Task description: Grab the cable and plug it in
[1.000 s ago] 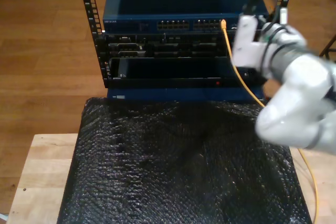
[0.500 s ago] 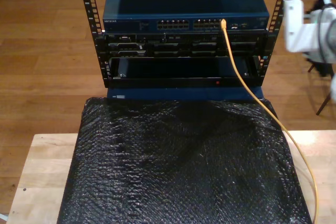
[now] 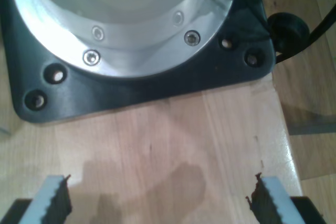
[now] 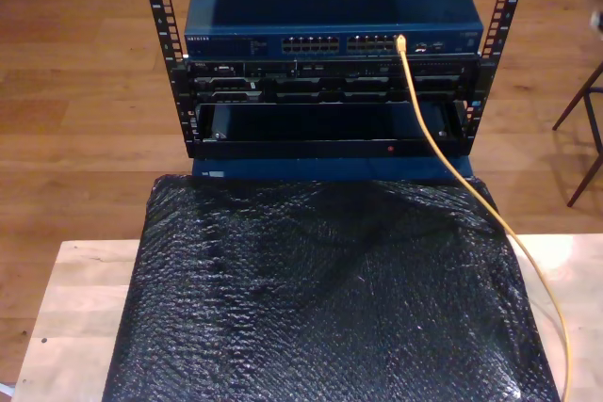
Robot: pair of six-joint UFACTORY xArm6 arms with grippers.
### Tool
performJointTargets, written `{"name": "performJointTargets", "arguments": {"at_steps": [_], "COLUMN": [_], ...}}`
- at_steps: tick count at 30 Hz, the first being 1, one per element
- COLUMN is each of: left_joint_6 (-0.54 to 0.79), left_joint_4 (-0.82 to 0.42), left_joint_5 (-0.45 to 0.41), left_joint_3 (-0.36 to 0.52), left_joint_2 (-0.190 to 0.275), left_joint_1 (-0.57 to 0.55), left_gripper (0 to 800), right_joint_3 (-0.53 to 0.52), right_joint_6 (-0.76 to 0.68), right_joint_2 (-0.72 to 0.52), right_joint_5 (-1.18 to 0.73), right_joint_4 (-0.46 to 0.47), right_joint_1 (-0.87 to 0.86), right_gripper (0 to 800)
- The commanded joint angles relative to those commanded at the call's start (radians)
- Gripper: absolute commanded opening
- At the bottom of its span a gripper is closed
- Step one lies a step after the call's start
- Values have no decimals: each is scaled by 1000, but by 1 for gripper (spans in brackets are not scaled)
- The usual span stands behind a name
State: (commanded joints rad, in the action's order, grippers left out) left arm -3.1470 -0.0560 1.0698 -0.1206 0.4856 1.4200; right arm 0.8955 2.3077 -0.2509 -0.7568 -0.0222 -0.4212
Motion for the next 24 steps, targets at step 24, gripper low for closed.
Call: {"name": "performJointTargets", "arguments": {"at_steps": [24], "left_joint_6": [0], "left_joint_4": [0], "left_joint_5": [2], "left_joint_3": [0], "left_joint_2": [0], "left_joint_1": [0], "left_gripper": [800], "right_joint_3": [-261], "right_joint_6": [557], "right_joint_2": [-316], "right_joint_5": [-591], "right_joint_4": [-48], "right_joint_1": [-732], "right_gripper": [800]}}
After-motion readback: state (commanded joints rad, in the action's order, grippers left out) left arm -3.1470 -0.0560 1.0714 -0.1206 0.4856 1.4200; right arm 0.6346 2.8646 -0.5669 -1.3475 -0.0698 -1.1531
